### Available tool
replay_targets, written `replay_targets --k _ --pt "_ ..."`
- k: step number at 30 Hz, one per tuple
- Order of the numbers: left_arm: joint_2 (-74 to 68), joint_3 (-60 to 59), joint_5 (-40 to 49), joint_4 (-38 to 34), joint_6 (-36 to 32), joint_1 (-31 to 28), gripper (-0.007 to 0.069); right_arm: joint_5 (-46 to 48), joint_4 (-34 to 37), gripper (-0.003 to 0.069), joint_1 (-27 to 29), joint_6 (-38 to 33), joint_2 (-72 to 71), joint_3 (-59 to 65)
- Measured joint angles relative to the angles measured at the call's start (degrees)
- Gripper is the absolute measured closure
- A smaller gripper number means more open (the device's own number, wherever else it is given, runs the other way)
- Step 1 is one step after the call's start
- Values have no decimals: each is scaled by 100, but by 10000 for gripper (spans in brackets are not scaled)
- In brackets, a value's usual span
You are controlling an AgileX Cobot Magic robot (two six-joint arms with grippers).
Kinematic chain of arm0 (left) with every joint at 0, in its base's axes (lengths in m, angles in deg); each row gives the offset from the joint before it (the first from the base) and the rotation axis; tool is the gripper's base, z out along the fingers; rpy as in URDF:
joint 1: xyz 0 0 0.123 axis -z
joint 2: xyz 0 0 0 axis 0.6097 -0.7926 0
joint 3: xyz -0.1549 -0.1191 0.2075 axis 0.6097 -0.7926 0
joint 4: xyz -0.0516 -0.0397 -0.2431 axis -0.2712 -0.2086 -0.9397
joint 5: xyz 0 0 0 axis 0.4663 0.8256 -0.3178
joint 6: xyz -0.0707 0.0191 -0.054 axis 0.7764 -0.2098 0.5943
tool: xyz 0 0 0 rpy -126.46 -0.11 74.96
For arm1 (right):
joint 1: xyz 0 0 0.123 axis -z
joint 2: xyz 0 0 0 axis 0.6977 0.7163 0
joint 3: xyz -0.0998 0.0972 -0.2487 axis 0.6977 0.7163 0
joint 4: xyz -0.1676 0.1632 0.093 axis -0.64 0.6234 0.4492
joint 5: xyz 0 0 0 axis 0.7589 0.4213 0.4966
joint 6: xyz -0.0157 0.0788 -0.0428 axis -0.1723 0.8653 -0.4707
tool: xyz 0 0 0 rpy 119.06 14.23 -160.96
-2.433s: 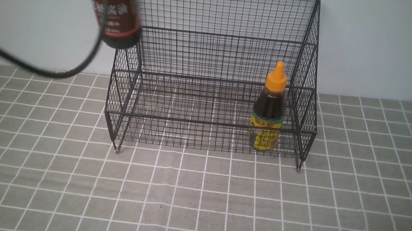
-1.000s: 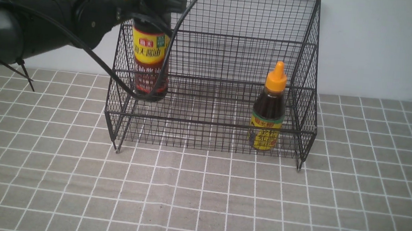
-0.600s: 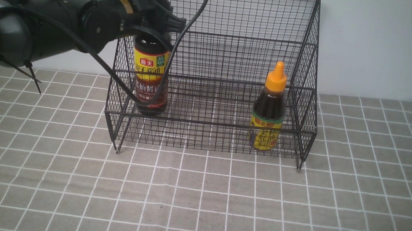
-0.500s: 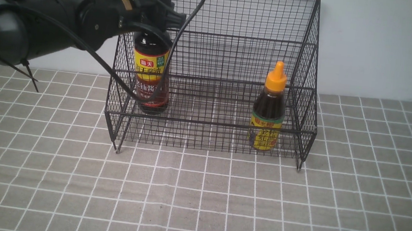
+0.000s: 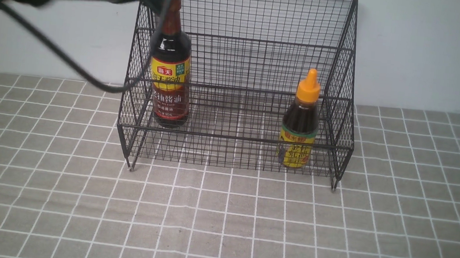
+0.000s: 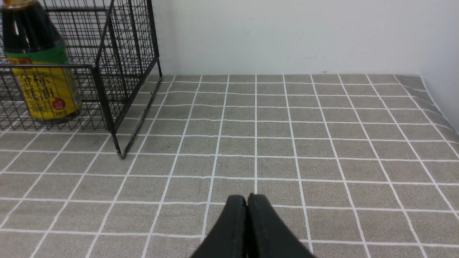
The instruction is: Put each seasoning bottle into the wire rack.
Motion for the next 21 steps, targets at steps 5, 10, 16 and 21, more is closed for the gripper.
replay_targets --k 5,10,16,21 --pt "1035 0 1232 -4 11 0 585 0 0 673 0 0 0 0" --pt "1855 -155 1499 -138 11 0 629 0 0 673 0 0 0 0" --pt "3306 -1290 1387 -608 11 0 631 0 0 673 0 0 0 0" --pt "4300 -2167 1374 -829 11 0 631 0 0 673 0 0 0 0"
